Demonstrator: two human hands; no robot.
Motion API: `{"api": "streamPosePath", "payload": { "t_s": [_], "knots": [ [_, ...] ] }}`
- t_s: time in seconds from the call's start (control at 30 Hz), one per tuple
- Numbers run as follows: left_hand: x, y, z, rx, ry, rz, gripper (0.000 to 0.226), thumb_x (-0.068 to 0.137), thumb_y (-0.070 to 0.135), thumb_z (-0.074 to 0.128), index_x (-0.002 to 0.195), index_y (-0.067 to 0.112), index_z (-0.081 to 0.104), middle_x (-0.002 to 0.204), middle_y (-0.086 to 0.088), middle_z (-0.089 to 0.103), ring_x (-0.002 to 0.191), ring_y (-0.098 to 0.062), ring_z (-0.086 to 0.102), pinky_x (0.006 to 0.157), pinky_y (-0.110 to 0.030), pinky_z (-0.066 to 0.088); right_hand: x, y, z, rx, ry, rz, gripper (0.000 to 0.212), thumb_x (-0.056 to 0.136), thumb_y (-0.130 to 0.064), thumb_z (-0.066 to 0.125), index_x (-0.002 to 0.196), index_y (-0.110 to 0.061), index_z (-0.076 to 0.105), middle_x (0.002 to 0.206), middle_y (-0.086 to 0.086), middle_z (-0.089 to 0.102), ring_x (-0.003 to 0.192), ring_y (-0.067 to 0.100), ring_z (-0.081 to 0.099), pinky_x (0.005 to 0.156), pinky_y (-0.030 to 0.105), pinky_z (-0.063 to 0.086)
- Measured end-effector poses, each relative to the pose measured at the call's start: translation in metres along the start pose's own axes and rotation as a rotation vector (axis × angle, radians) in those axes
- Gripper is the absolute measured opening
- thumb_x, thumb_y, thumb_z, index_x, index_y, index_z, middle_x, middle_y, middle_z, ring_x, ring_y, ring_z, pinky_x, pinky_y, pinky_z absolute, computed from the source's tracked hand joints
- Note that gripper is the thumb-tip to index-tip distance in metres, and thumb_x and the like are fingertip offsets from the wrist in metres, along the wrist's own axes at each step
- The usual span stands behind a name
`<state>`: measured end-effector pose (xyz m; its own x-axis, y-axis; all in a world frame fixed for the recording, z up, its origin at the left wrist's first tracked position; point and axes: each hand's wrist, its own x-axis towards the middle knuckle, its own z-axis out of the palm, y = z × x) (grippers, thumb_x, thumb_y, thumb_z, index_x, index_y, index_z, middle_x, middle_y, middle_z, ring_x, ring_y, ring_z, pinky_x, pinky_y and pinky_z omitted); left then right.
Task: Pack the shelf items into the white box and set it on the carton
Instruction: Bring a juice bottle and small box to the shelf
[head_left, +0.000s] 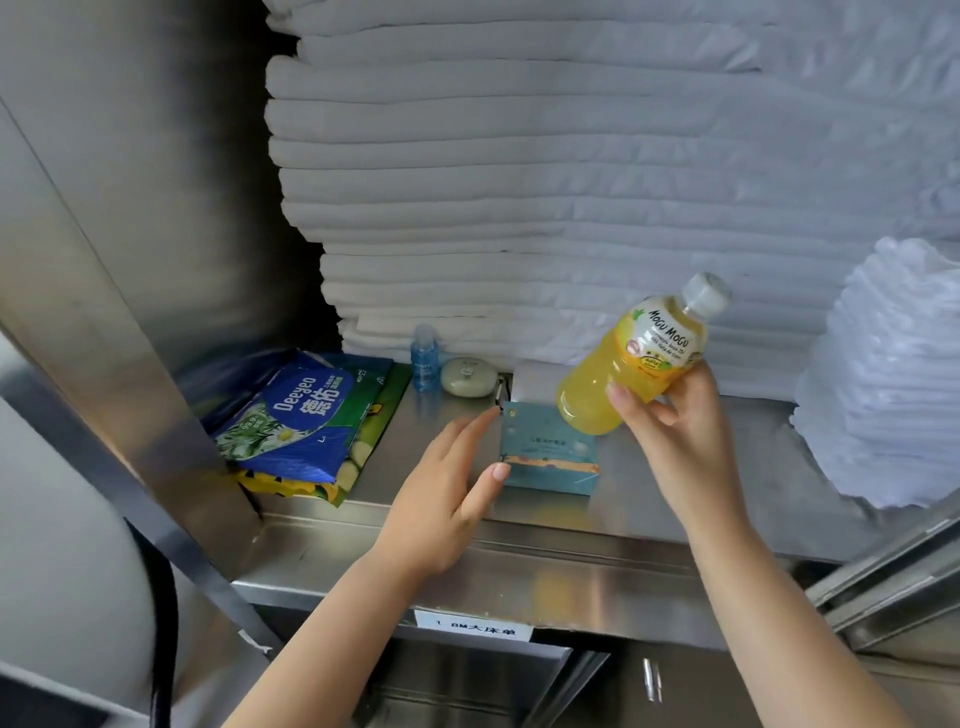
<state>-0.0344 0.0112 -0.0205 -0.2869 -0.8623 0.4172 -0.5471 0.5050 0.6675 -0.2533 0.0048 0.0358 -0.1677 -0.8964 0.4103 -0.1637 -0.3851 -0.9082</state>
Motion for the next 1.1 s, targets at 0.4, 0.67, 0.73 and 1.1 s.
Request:
{"api": "streamPosePath", "payload": {
  "t_s": [0.4,0.67,0.73,1.1],
  "knots": [
    [0.015,0.005,0.028,0.295,0.018,0.343,0.036,0.081,0.0,0.067,0.115,0.012,0.067,0.117,-0.002,0.063,0.11,-0.022,0.057,0.092,-0.034,0.049,-0.028,0.043,-0.046,-0.384,0.016,0.208,0.055,0.072,-0.046,0.073,0.12,-0.03,0.052,0.113,-0.02,0.061,0.106,0.002,0.057,0.088,0.029,0.046],
    [0.01,0.0,0.026,0.321,0.012,0.319,0.038,0.083,0.001,0.066,0.118,0.014,0.065,0.12,0.0,0.063,0.116,-0.021,0.056,0.092,-0.037,0.051,-0.026,0.042,-0.034,-0.327,-0.037,0.239,0.07,0.06,-0.059,0.07,0.123,-0.032,0.052,0.117,-0.019,0.062,0.11,0.002,0.057,0.095,0.035,0.048],
    [0.009,-0.002,0.023,0.33,0.023,0.319,0.037,0.082,0.001,0.067,0.117,0.013,0.065,0.119,-0.001,0.063,0.115,-0.022,0.057,0.091,-0.037,0.051,-0.024,0.042,-0.029,-0.313,-0.056,0.24,0.069,0.059,-0.06,0.07,0.121,-0.034,0.052,0.115,-0.02,0.063,0.109,0.002,0.058,0.096,0.037,0.048],
    [-0.001,-0.03,-0.017,0.46,0.11,0.231,0.031,0.083,0.0,0.062,0.112,0.008,0.067,0.116,-0.006,0.065,0.114,-0.024,0.057,0.095,-0.037,0.048,-0.006,0.046,0.03,-0.241,-0.16,0.179,0.057,0.06,-0.056,0.076,0.11,-0.045,0.05,0.109,-0.023,0.064,0.102,0.001,0.061,0.091,0.038,0.051]
  ]
}}
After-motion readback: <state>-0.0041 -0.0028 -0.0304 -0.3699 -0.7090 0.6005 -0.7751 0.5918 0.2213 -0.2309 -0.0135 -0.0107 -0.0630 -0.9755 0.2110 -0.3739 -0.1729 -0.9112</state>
